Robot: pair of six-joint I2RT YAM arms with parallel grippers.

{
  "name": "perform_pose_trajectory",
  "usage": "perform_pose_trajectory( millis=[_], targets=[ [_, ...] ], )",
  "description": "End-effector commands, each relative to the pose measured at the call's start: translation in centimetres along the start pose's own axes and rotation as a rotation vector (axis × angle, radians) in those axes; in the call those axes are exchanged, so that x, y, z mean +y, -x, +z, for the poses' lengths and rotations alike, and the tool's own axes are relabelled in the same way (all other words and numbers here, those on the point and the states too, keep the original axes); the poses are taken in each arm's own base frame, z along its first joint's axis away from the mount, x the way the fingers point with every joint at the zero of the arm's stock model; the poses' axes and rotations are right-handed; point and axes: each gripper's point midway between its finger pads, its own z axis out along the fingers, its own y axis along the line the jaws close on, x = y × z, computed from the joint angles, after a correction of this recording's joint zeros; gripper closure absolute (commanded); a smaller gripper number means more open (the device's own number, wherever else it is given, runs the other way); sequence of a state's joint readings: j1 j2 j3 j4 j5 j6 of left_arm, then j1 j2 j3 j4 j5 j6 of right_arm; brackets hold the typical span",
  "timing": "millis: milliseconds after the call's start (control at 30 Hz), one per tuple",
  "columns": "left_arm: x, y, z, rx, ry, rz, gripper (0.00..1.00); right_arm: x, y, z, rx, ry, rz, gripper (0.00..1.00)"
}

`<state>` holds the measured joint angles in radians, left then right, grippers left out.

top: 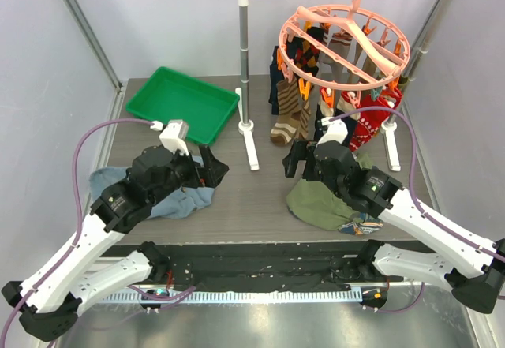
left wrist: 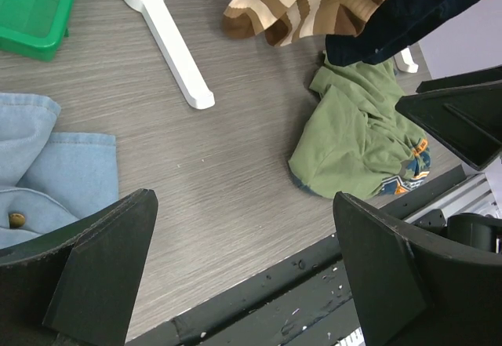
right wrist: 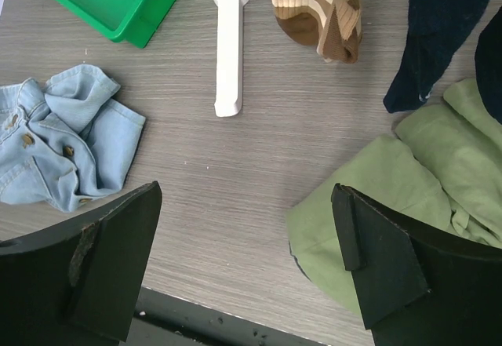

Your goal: Remove the socks clipped to the hanger

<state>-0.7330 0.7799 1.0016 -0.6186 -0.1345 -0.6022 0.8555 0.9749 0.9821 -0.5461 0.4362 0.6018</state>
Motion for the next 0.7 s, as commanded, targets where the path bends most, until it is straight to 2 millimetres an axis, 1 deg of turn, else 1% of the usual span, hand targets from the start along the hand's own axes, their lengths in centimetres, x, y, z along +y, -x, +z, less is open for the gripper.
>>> perform_pose_trajectory(
  millis=[0,100,133,200,233,300,333,400,433,467,500,533,567,667],
  targets=[
    [-0.5,0.8,-0.5,-0.037,-0.024,-0.002,0.00,0.3,2.0,-0.6,-0.078,0.007,0.057,0.00],
    [-0.6,1.0,-0.7,-0.041,-0.029,-0.005,0.00,0.3,2.5,-0.9,-0.084,0.003,0.044,0.00],
    [-0.7,1.2,-0.8,-0.045,-0.031,-0.005,0.00,0.2,3.2,-1.1,-0.102,-0.006,0.045,0.00],
    [-0.9,1.6,-1.1,-0.056,-0.040,-0.009,0.00,-0.1,3.8,-1.4,-0.114,-0.031,0.040,0.00],
    [-1.0,1.8,-1.3,-0.063,-0.044,-0.011,0.00,-0.2,4.9,-1.9,-0.142,-0.041,0.048,0.00],
    [-1.4,2.1,-1.6,-0.077,-0.062,-0.017,0.00,-0.5,5.7,-2.2,-0.159,-0.064,0.012,0.00],
    [-1.4,2.2,-1.8,-0.087,-0.070,-0.019,0.00,-0.7,6.8,-2.7,-0.188,-0.078,0.001,0.01],
    [-1.8,2.3,-1.9,-0.092,-0.093,-0.023,0.00,-1.0,7.5,-2.8,-0.202,-0.105,-0.052,0.05],
    [-2.0,2.2,-1.9,-0.091,-0.104,-0.024,0.00,-1.2,8.7,-3.3,-0.231,-0.122,-0.084,0.06],
    [-2.1,2.2,-2.0,-0.091,-0.113,-0.023,0.00,-1.8,9.5,-3.6,-0.258,-0.166,-0.093,0.07],
    [-2.3,2.2,-2.0,-0.090,-0.126,-0.023,0.00,-1.9,10.0,-3.6,-0.265,-0.186,-0.106,0.09],
    [-2.4,2.1,-2.0,-0.089,-0.130,-0.023,0.00,-1.8,11.2,-4.2,-0.289,-0.191,-0.120,0.10],
    [-2.4,2.1,-2.0,-0.091,-0.133,-0.023,0.00,-2.0,11.8,-4.4,-0.303,-0.210,-0.124,0.11],
    [-2.5,2.1,-1.7,-0.097,-0.141,-0.019,0.00,-1.4,13.3,-4.6,-0.322,-0.217,-0.145,0.24]
  ],
)
